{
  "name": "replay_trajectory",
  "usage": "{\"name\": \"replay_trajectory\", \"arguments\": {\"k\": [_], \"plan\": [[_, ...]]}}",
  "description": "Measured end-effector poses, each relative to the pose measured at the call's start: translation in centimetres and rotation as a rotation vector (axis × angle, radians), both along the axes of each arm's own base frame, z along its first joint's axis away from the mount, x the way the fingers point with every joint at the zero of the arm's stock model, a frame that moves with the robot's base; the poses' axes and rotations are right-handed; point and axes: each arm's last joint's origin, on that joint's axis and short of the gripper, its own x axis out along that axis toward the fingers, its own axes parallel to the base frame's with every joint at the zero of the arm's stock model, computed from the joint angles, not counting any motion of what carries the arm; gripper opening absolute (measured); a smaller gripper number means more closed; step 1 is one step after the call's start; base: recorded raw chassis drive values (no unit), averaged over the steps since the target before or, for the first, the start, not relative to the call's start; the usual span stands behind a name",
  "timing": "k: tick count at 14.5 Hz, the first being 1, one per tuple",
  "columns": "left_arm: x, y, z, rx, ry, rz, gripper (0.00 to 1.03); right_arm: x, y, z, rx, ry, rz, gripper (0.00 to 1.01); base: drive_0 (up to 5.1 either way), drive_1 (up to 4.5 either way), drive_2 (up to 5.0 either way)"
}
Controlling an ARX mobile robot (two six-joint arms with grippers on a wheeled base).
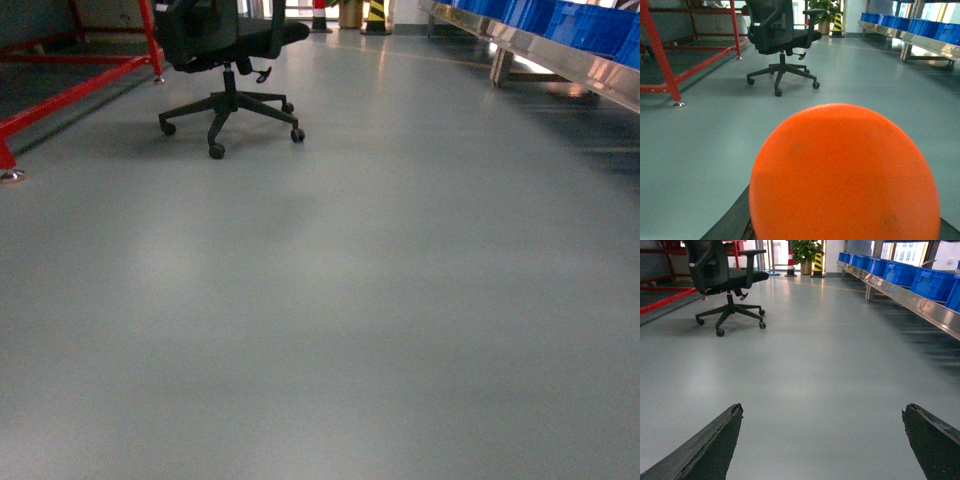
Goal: Pick capacitor and pack into box
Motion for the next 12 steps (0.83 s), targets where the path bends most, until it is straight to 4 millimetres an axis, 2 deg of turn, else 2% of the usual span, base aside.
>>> {"name": "replay_trajectory", "arguments": {"k": [12], "plan": [[0.0, 0.0, 0.01, 0.0, -0.001, -0.001, 0.44, 0.0, 0.0, 0.02, 0.0, -0.002, 0.0, 0.98, -4.9, 2.53, 2.5]]}}
